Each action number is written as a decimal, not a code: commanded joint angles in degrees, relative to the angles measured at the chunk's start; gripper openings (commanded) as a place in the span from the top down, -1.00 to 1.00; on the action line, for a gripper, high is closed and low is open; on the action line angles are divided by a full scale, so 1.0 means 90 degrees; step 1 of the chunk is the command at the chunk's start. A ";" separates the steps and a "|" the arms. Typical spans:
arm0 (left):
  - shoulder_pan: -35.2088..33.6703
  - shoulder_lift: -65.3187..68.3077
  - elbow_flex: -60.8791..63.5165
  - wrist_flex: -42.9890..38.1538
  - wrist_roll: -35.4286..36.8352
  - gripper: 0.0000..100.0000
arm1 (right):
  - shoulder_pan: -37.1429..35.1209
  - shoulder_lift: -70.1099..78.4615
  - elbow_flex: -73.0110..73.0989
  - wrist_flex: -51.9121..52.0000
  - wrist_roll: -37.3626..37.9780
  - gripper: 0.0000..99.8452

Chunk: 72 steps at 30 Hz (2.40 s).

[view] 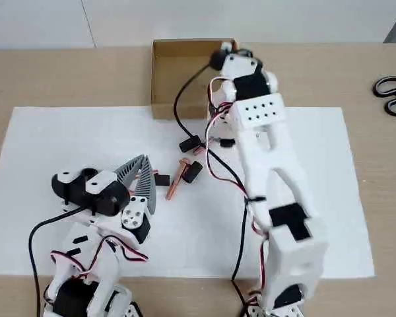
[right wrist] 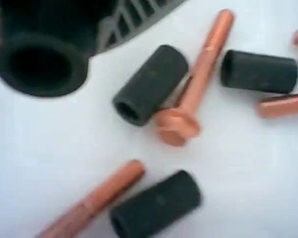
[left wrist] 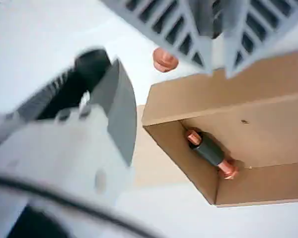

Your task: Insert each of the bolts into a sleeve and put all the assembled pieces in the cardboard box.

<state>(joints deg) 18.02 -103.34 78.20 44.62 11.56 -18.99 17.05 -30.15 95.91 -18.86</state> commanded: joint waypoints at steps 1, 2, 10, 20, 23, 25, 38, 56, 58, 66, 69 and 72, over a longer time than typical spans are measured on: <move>0.0000 -0.0059 0.0024 0.0107 -0.0010 0.99 | 0.0044 -0.1138 0.0049 0.0073 0.0010 0.99; -0.0039 -0.0049 0.0024 0.0264 -0.0020 0.99 | 0.0044 -0.1353 0.0195 0.0073 0.0010 0.99; -0.0225 -0.0020 -0.0357 0.1328 0.0000 0.99 | 0.0093 -0.2926 0.2168 -0.0063 0.0645 0.99; -0.0195 0.0664 -0.1333 0.2198 0.0000 0.99 | 0.0786 -0.5045 0.5128 -0.1714 0.0830 0.99; -0.0195 0.1426 -0.1851 0.2462 0.0010 0.99 | 0.1060 -0.5465 0.6007 -0.2310 0.0977 0.99; -0.0195 0.1993 -0.2271 0.2559 0.0010 0.99 | 0.1197 -0.5700 0.6525 -0.2681 0.1123 0.99; -0.0215 0.5851 -0.5748 0.3907 -0.0029 0.99 | 0.1519 -0.6471 0.8195 -0.4147 0.1231 0.99; -0.2706 0.9114 -0.6208 0.3184 0.4357 0.99 | 0.1499 -0.6716 0.8635 -0.4420 0.1280 0.99; -0.2540 0.9455 -0.6208 0.3184 0.4161 0.99 | 0.1499 -0.6716 0.8635 -0.4420 0.1280 0.99; -0.2520 1.0559 -0.6305 0.3214 0.4142 0.99 | 0.1509 -0.6716 0.8645 -0.4410 0.1280 0.99; -0.2579 1.0598 -0.6432 0.3204 0.4151 0.98 | 0.1509 -0.6716 0.8645 -0.4410 0.1280 0.99; -0.2589 1.0608 -0.6383 0.3214 0.4151 0.98 | 0.1509 -0.6716 0.8645 -0.4410 0.1280 0.99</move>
<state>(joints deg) -4.92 -7.78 22.73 74.42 48.75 -5.71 -41.67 47.91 57.23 -7.69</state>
